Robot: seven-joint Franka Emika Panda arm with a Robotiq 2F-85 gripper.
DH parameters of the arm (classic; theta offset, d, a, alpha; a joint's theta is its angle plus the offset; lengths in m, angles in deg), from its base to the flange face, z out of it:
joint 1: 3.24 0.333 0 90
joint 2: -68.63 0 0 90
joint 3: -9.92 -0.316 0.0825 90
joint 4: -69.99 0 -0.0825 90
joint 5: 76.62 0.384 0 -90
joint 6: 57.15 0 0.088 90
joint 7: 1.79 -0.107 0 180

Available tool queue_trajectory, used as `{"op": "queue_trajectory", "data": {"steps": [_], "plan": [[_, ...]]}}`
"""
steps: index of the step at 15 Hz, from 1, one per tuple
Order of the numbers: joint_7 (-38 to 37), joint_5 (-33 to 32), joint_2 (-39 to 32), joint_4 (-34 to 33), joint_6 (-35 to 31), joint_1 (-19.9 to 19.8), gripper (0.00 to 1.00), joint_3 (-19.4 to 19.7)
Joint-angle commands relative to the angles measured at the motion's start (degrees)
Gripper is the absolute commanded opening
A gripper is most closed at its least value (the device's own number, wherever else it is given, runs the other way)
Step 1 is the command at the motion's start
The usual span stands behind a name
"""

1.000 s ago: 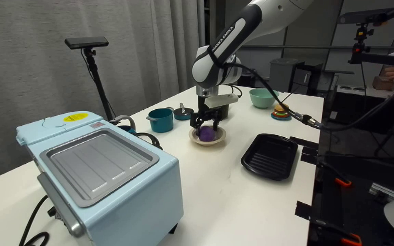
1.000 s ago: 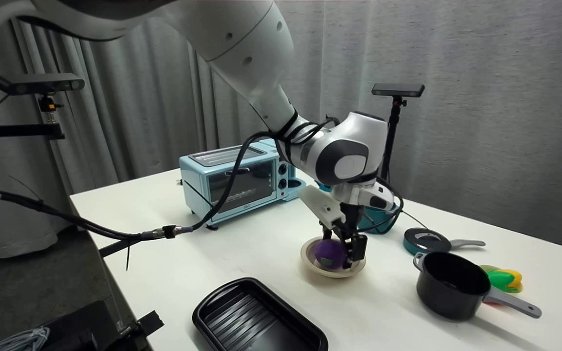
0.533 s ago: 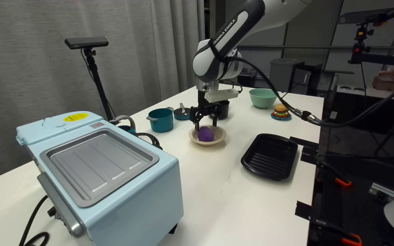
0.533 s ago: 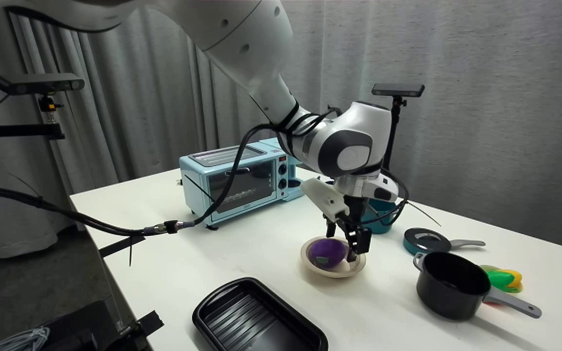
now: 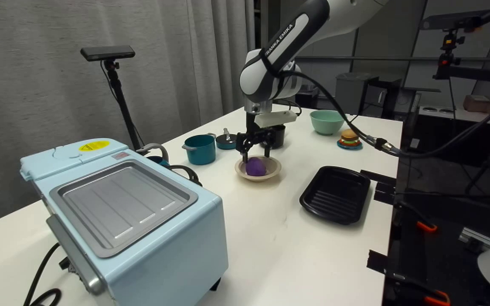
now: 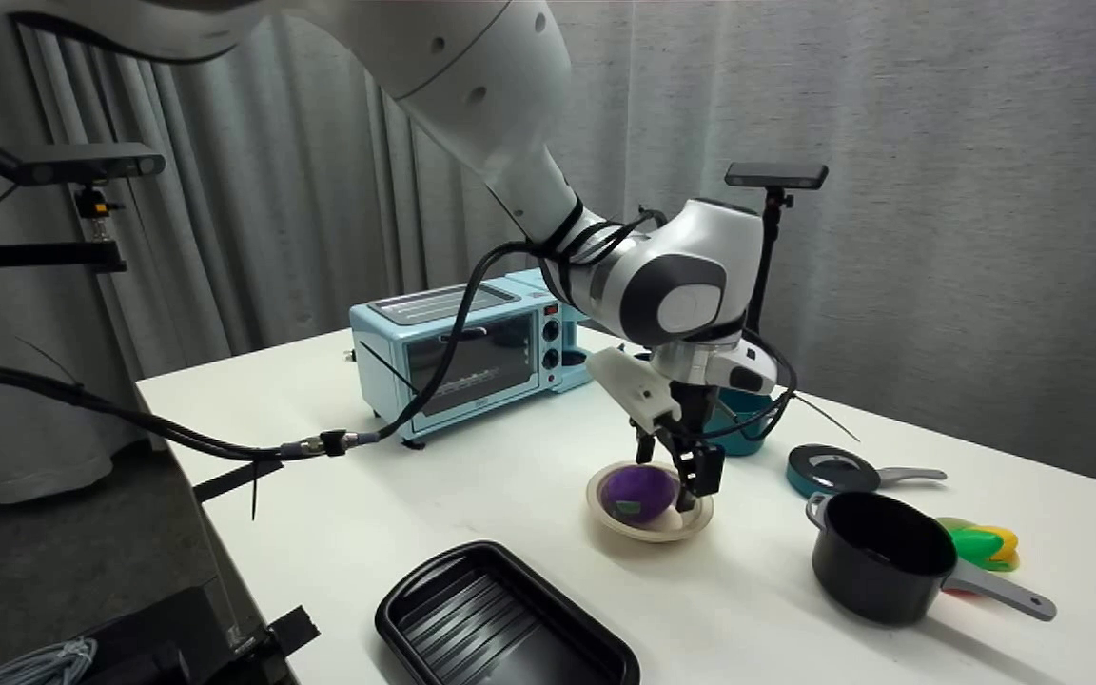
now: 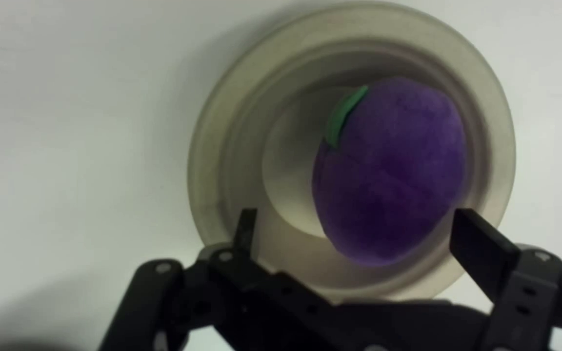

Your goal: Pick up the purple object and put it in the bowl

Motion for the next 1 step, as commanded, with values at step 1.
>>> {"op": "queue_trajectory", "data": {"steps": [1], "plan": [[0.1,0.2,0.0,-0.1,0.1,0.2,1.00,0.2]]}}
